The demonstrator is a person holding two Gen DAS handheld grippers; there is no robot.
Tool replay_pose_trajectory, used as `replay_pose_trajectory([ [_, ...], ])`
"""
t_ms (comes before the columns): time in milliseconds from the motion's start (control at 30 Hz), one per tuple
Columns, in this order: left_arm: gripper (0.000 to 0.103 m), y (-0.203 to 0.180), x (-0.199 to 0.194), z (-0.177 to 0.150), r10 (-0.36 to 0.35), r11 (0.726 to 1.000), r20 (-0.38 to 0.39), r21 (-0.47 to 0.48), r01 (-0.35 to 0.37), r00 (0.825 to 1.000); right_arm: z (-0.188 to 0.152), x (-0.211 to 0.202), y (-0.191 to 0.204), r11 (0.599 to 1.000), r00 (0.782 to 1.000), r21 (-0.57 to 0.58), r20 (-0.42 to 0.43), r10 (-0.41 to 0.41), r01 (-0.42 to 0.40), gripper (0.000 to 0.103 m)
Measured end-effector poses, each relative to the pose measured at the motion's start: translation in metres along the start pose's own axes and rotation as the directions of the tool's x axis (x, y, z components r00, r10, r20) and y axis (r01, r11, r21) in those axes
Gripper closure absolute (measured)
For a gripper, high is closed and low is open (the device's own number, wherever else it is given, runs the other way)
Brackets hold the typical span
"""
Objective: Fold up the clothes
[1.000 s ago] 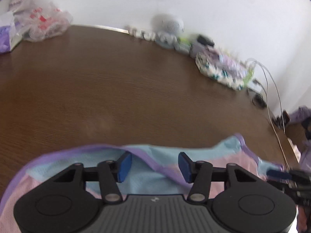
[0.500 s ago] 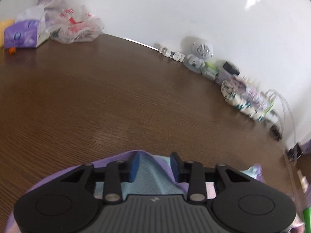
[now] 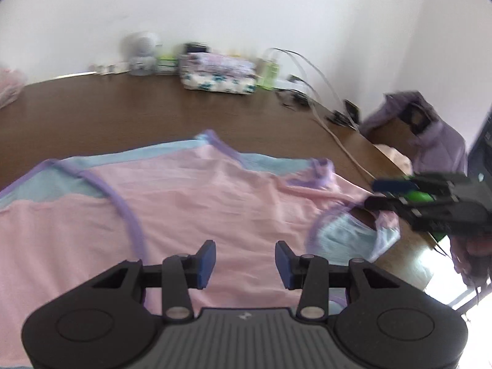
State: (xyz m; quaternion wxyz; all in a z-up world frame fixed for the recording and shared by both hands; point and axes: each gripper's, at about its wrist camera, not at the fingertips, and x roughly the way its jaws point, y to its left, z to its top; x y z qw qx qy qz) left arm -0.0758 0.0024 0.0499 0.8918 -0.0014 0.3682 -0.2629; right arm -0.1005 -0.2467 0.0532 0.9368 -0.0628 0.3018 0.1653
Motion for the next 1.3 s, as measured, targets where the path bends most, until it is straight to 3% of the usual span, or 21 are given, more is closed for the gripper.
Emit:
replay_pose_trajectory([
  [67, 0.062, -0.034, 0.015, 0.001, -0.030, 0.991, -0.018, 0.126, 0.032, 0.999, 0.005, 0.007, -0.010, 1.000, 1.000, -0.013, -0.008, -0.028, 0.028, 0.063],
  [167, 0.062, -0.064, 0.038, 0.001, -0.004, 0.969, -0.047, 0.245, 0.016, 0.999, 0.011, 0.024, -0.023, 0.999, 0.998, -0.007, -0.050, -0.038, 0.037, 0.068],
  [267, 0.063, -0.070, 0.057, 0.002, 0.012, 0.971, -0.092, 0.240, 0.011, 0.996, 0.016, 0.040, -0.033, 0.999, 0.994, 0.000, -0.099, -0.039, 0.040, 0.070],
  [467, 0.094, -0.065, 0.059, 0.002, 0.059, 0.973, -0.098, 0.229, -0.035, 0.993, -0.003, 0.028, -0.026, 0.997, 0.985, -0.074, -0.165, -0.039, 0.027, 0.068],
  [533, 0.098, -0.065, 0.057, 0.001, 0.061, 0.973, -0.103, 0.228, -0.036, 0.993, -0.011, 0.027, -0.029, 0.997, 0.980, -0.062, -0.191, -0.051, 0.040, 0.069],
  [600, 0.102, -0.066, 0.053, 0.001, 0.070, 0.971, -0.095, 0.235, -0.046, 0.993, -0.017, 0.028, -0.030, 0.996, 0.979, -0.065, -0.191, -0.073, 0.062, 0.088],
  [633, 0.102, -0.067, 0.050, 0.002, 0.070, 0.972, -0.094, 0.232, -0.047, 0.993, -0.017, 0.026, -0.030, 0.996, 0.980, -0.060, -0.183, -0.080, 0.071, 0.093],
  [833, 0.101, -0.071, 0.038, 0.002, 0.042, 0.972, -0.078, 0.234, -0.023, 0.996, -0.012, 0.001, -0.034, 1.000, 0.991, -0.017, -0.130, -0.025, 0.023, 0.095],
  [1000, 0.083, -0.084, 0.055, 0.004, 0.110, 0.949, -0.061, 0.302, -0.087, 0.992, -0.012, -0.012, -0.028, 0.999, 0.994, -0.024, -0.107, 0.029, -0.032, 0.091],
  [1067, 0.081, -0.085, 0.063, 0.005, 0.120, 0.947, -0.067, 0.306, -0.094, 0.990, -0.013, -0.012, -0.024, 0.999, 0.993, -0.028, -0.116, 0.038, -0.041, 0.089],
  [1200, 0.082, -0.081, 0.071, 0.007, 0.111, 0.957, -0.082, 0.278, -0.084, 0.990, -0.022, 0.004, -0.026, 0.999, 0.987, -0.001, -0.157, -0.039, 0.039, 0.089],
  [1233, 0.085, -0.080, 0.072, 0.008, 0.109, 0.957, -0.085, 0.277, -0.081, 0.990, -0.024, 0.008, -0.028, 0.998, 0.985, 0.010, -0.165, -0.056, 0.059, 0.089],
  [1267, 0.098, -0.080, 0.072, 0.009, 0.108, 0.959, -0.088, 0.272, -0.080, 0.990, -0.025, 0.010, -0.029, 0.998, 0.984, 0.020, -0.168, -0.063, 0.067, 0.089],
  [1300, 0.098, -0.079, 0.071, 0.009, 0.107, 0.960, -0.091, 0.268, -0.079, 0.990, -0.026, 0.012, -0.031, 0.997, 0.984, 0.030, -0.169, -0.062, 0.068, 0.089],
])
